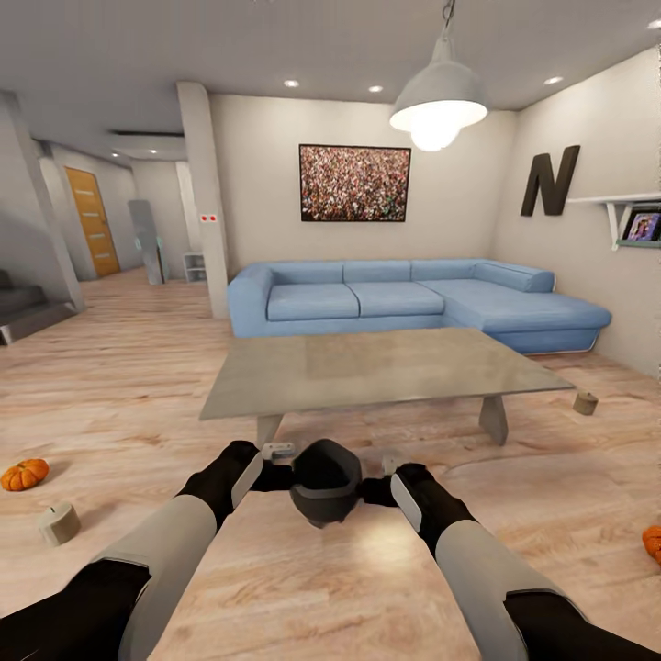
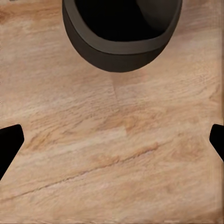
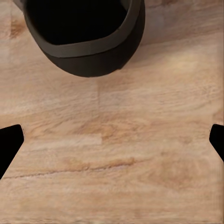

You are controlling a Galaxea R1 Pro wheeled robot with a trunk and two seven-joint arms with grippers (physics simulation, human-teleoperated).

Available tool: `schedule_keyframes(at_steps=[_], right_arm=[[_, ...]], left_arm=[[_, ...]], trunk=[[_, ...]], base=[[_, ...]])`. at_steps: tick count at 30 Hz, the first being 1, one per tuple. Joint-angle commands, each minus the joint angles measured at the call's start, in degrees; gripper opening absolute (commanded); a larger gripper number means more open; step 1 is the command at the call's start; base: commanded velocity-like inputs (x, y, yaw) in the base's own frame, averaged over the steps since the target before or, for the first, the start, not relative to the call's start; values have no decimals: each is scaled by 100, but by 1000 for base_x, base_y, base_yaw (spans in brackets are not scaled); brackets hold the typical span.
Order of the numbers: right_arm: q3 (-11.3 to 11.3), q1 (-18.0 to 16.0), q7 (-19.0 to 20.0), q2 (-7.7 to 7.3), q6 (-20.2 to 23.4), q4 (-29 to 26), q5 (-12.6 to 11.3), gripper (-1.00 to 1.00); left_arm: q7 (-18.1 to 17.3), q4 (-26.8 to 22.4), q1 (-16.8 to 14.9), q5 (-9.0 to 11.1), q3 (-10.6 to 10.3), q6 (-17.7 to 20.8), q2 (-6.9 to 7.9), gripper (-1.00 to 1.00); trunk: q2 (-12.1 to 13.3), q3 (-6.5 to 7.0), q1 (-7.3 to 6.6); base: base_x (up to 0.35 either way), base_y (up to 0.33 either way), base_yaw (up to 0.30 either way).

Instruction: Place each of the two pumpkins and all three candles from the living room inside a cabinet in the living room (use any cabinet), then make sure every cabinet is closed, and position the cauldron so it is next to a table in the living room.

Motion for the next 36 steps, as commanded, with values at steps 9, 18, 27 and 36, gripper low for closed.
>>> schedule_keyframes(at_steps=[9, 18, 27, 36], right_arm=[[-11, 2, -30, 2, 20, -7, -58, 100], [-38, 15, -30, 2, 7, -3, -57, 100], [-39, 63, -40, 0, -321, -11, -52, 100], [-61, 670, -38, -14, -819, -2, -49, 100]], left_arm=[[33, 1, -2, 44, -48, 23, 6, 100], [76, 2, -2, 51, -52, 16, 6, 100], [258, 63, 54, 62, -46, -127, 6, 100], [275, 437, 597, 57, -54, -1104, 10, 100]], trunk=[[360, 156, -203], [721, 318, -401], [1082, 479, -598], [1443, 641, -796]], base=[[-165, 0, 0], [-13, 0, 0], [-1, 0, 0], [0, 0, 0]])
